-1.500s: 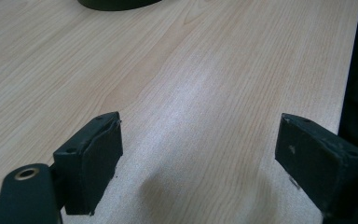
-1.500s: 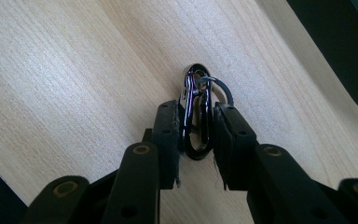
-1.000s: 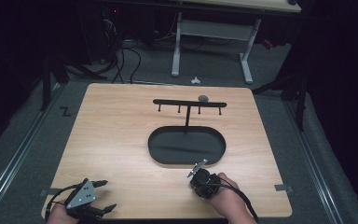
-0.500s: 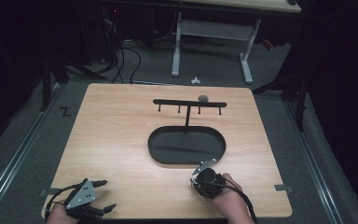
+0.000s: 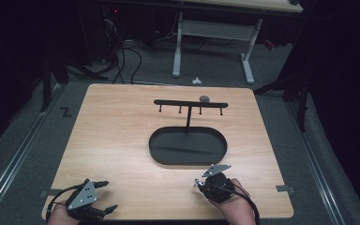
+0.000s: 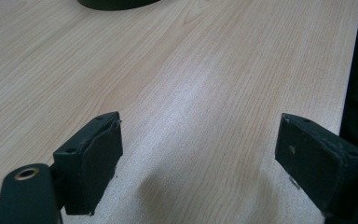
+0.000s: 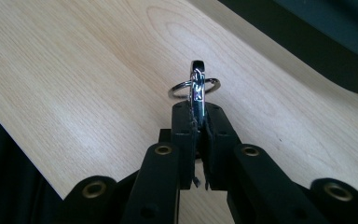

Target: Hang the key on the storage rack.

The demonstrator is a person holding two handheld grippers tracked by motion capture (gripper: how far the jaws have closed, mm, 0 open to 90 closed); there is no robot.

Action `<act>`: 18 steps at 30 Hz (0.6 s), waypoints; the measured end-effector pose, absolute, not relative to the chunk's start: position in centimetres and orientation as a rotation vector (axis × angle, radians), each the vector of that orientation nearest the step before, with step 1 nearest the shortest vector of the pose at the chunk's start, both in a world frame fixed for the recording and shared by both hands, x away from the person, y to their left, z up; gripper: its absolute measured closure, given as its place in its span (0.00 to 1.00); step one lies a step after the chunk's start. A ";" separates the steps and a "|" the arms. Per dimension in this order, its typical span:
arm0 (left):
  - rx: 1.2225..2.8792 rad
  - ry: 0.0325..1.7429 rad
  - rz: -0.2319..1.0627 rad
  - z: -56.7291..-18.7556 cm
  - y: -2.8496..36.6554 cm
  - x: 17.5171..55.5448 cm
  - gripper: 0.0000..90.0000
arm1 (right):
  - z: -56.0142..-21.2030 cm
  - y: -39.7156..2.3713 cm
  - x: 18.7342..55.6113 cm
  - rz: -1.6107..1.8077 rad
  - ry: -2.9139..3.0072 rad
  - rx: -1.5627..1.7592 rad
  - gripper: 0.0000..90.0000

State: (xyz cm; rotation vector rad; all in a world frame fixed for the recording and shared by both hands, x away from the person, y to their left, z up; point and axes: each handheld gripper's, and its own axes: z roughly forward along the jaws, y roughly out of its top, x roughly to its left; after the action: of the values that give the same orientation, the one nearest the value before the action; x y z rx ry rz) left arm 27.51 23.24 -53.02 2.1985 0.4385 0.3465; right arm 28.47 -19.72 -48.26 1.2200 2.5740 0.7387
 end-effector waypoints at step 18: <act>2.200 0.435 0.345 -53.1 23.2 27.5 0.17 | -47.5 -23.6 28.1 0.764 2.446 1.340 0.94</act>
State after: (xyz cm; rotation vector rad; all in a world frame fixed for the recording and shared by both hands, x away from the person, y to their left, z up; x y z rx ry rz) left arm 27.48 23.19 -53.06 2.1998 0.4352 0.3454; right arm 28.05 -23.56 -47.50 1.3398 2.4463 0.7643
